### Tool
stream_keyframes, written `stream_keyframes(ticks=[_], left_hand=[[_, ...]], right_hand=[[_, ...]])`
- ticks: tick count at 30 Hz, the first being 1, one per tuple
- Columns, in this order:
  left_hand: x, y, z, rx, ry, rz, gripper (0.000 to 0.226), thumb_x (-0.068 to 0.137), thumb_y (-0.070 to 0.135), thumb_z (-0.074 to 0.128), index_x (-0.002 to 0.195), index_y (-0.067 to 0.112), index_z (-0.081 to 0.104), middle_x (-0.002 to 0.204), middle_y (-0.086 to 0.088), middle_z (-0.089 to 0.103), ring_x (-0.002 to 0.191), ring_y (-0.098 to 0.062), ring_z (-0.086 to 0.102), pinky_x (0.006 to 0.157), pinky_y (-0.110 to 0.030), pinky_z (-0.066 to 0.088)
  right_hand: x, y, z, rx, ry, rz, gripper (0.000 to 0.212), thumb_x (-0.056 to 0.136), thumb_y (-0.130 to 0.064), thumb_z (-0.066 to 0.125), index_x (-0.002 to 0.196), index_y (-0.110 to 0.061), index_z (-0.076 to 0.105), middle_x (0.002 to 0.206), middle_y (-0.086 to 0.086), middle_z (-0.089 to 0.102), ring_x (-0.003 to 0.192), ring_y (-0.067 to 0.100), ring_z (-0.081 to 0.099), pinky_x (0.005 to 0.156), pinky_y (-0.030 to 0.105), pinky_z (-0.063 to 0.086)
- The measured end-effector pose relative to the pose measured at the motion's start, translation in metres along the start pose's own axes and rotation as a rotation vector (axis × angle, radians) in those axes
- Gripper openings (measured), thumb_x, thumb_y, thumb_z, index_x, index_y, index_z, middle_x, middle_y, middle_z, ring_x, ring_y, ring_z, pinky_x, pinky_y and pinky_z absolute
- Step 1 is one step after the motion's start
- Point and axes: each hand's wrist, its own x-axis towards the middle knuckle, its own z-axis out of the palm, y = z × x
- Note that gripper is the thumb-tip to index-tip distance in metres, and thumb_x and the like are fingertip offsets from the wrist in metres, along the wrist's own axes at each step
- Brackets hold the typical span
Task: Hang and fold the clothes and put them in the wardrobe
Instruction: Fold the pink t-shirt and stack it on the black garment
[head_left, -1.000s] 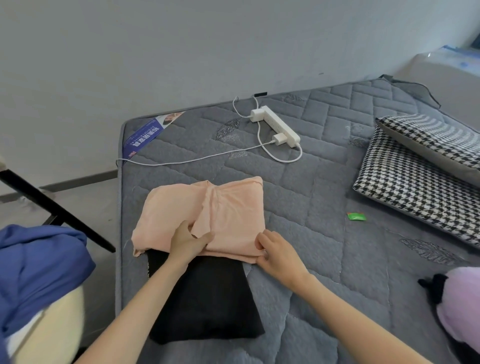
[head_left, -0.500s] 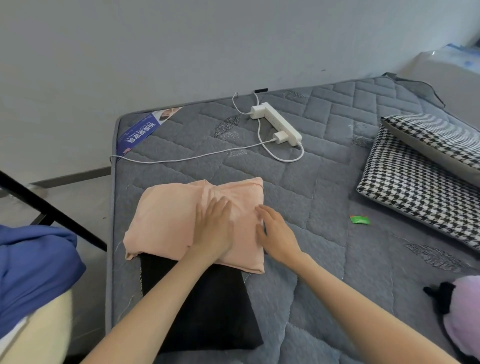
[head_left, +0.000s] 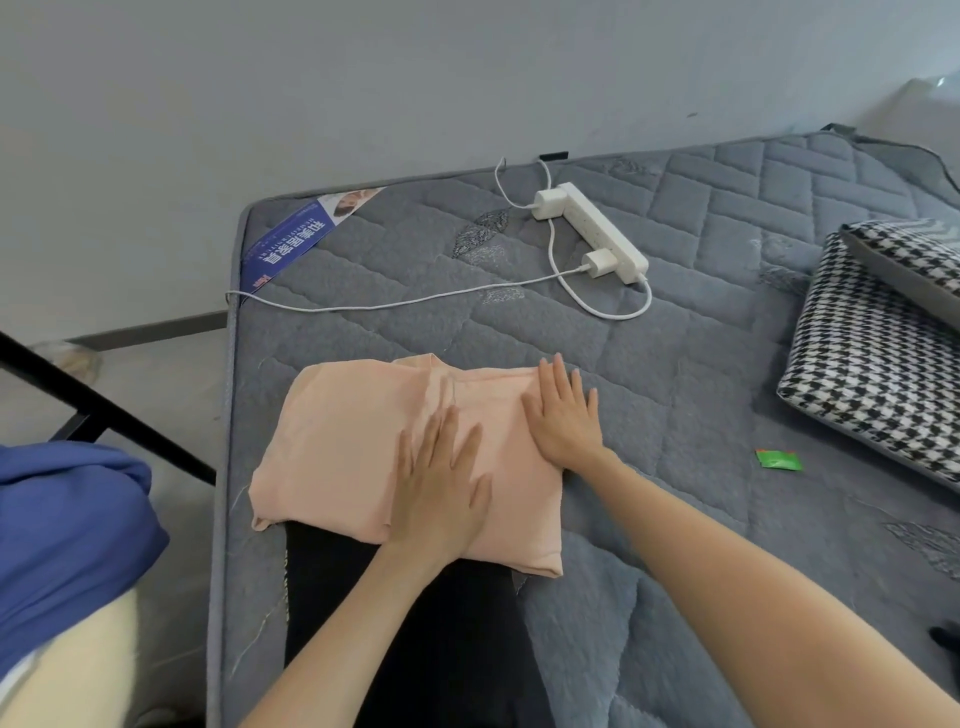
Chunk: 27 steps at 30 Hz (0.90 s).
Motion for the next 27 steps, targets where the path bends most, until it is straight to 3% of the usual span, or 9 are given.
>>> stream_keyframes(ticks=[3, 6, 8, 12, 14, 17, 19, 22, 27], left_hand=[[0.000, -0.003, -0.001, -0.012, -0.007, 0.023, 0.061, 0.099, 0.043, 0.024, 0.151, 0.028, -0.005, 0.156, 0.000, -0.024, 0.144, -0.015, -0.021, 0.113, -0.041, -0.017], [0.000, -0.004, -0.001, -0.038, -0.024, 0.030, 0.061, 0.100, 0.043, 0.024, 0.151, 0.027, -0.005, 0.156, 0.001, -0.024, 0.143, -0.015, -0.022, 0.112, -0.041, -0.017], [0.001, -0.005, -0.001, -0.064, -0.030, 0.034, 0.060, 0.100, 0.042, 0.024, 0.151, 0.027, -0.004, 0.156, 0.001, -0.023, 0.143, -0.015, -0.022, 0.111, -0.040, -0.019], [-0.004, -0.006, -0.004, -0.121, -0.017, 0.040, 0.058, 0.101, 0.039, 0.023, 0.152, 0.025, -0.001, 0.157, 0.003, -0.019, 0.144, -0.013, -0.019, 0.111, -0.035, -0.020], [-0.009, -0.007, -0.007, -0.171, -0.007, 0.034, 0.056, 0.102, 0.036, 0.023, 0.152, 0.023, 0.000, 0.158, 0.004, -0.016, 0.144, -0.011, -0.017, 0.110, -0.031, -0.019], [-0.018, -0.009, -0.011, -0.190, -0.016, 0.039, 0.054, 0.103, 0.034, 0.020, 0.152, 0.022, 0.000, 0.158, 0.006, -0.013, 0.145, -0.010, -0.015, 0.110, -0.026, -0.017], [-0.023, -0.011, -0.014, -0.199, -0.027, 0.042, 0.053, 0.103, 0.034, 0.020, 0.152, 0.023, 0.001, 0.159, 0.007, -0.011, 0.145, -0.010, -0.013, 0.111, -0.025, -0.014], [-0.027, -0.017, -0.019, -0.222, -0.029, 0.057, 0.052, 0.103, 0.034, 0.020, 0.152, 0.024, 0.003, 0.159, 0.008, -0.006, 0.146, -0.009, -0.007, 0.113, -0.024, -0.007], [-0.034, -0.013, -0.039, -0.412, -0.014, 0.058, 0.051, 0.104, 0.033, 0.024, 0.152, 0.022, 0.010, 0.159, 0.007, 0.004, 0.145, -0.008, 0.007, 0.107, -0.013, -0.005]], right_hand=[[0.005, 0.006, -0.009, 0.056, -0.037, 0.005, 0.060, 0.102, -0.041, 0.023, 0.153, -0.024, -0.004, 0.161, 0.006, -0.003, 0.147, 0.027, -0.006, 0.117, 0.047, -0.004], [-0.016, 0.005, -0.010, 0.262, 0.128, -0.002, 0.060, 0.101, -0.028, 0.035, 0.153, -0.017, 0.006, 0.157, 0.006, 0.022, 0.144, 0.029, 0.017, 0.117, 0.043, 0.013], [-0.042, 0.002, -0.002, 0.459, 0.246, 0.113, 0.054, 0.100, -0.025, 0.038, 0.150, -0.011, 0.022, 0.146, 0.008, 0.038, 0.135, 0.027, 0.030, 0.112, 0.038, 0.026], [-0.085, -0.005, 0.010, 0.659, 0.265, 0.200, 0.021, 0.100, -0.026, 0.042, 0.110, -0.015, 0.057, 0.107, 0.004, 0.055, 0.107, 0.022, 0.051, 0.083, 0.027, 0.038], [-0.089, -0.012, 0.005, 0.745, 0.189, 0.228, 0.017, 0.098, -0.032, 0.046, 0.104, -0.018, 0.054, 0.097, -0.003, 0.057, 0.097, 0.018, 0.056, 0.075, 0.027, 0.040], [-0.081, -0.021, -0.006, 0.954, -0.004, 0.358, 0.047, 0.093, -0.042, 0.054, 0.129, -0.015, 0.042, 0.117, -0.001, 0.055, 0.108, 0.018, 0.055, 0.091, 0.037, 0.047], [-0.078, -0.024, -0.010, 1.075, -0.090, 0.410, 0.056, 0.089, -0.042, 0.061, 0.132, -0.016, 0.037, 0.123, 0.002, 0.054, 0.109, 0.020, 0.056, 0.090, 0.041, 0.050], [-0.081, -0.025, -0.021, 1.117, -0.087, 0.378, 0.044, 0.090, -0.034, 0.062, 0.125, -0.015, 0.043, 0.116, 0.004, 0.057, 0.098, 0.018, 0.058, 0.070, 0.030, 0.049], [-0.087, -0.033, -0.050, 1.010, 0.085, 0.183, 0.012, 0.092, -0.019, 0.049, 0.097, -0.010, 0.056, 0.091, 0.003, 0.060, 0.084, 0.018, 0.055, 0.067, 0.030, 0.044]])
